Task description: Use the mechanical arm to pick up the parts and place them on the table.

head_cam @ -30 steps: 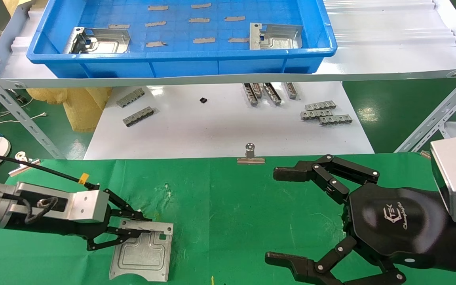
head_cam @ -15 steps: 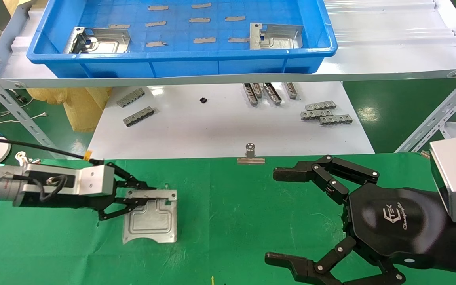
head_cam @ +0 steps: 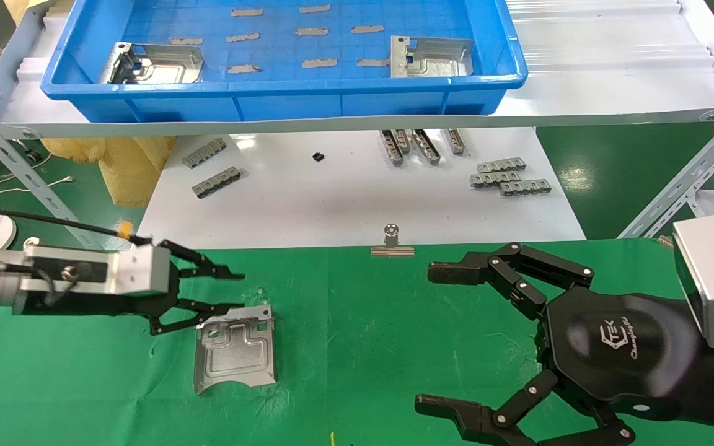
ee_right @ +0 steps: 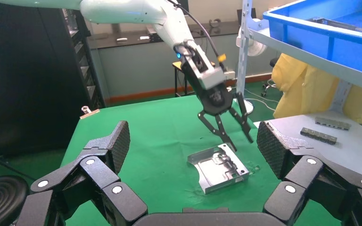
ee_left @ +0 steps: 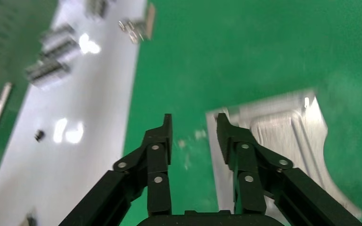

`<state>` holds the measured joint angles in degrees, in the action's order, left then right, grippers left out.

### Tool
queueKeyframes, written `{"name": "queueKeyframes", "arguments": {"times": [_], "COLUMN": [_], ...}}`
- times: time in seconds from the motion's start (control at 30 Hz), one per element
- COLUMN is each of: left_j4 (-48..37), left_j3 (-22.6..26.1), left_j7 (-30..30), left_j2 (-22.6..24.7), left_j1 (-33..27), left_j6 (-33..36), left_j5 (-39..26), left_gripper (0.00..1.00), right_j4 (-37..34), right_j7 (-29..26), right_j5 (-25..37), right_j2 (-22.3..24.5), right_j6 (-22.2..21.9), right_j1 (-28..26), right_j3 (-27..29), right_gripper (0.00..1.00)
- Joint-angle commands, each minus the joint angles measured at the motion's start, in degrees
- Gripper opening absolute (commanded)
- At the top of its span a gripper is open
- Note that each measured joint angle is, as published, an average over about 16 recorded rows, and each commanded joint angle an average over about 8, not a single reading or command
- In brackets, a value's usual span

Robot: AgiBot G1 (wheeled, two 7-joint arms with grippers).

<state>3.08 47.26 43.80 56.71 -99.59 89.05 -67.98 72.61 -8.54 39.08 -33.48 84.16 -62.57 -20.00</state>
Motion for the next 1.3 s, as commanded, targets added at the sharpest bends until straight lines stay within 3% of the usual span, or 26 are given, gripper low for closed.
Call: {"name": "queueKeyframes", "arguments": {"times": [0.03,0.3,0.67,1.3], "left_j4": [-0.6,-1.6,-0.5,20.7], "left_j3": [-0.8,-4.3,-4.8,-12.7], "left_j7": [0.2,-7.8,-8.3,-22.2], "left_j2": [-0.5,-2.6,-3.0,-8.6], "left_j1": [-0.2,2.5,3.2,13.6], "left_j6": [1.4,2.7,2.8,1.0], "left_j5": [1.3,6.9,7.5,13.1], "left_gripper": [1.00,1.00,1.00,1.00], "right_j4": [0.0,0.0,0.0,0.0], "right_j7": [0.0,0.0,0.0,0.0], "right_j5": [0.0,0.0,0.0,0.0], "right_j2": [0.0,0.0,0.0,0.0], "right_j6": [0.0,0.0,0.0,0.0], "right_j1": [0.0,0.0,0.0,0.0], "right_j3": [0.0,0.0,0.0,0.0], "right_gripper": [1.00,1.00,1.00,1.00]}}
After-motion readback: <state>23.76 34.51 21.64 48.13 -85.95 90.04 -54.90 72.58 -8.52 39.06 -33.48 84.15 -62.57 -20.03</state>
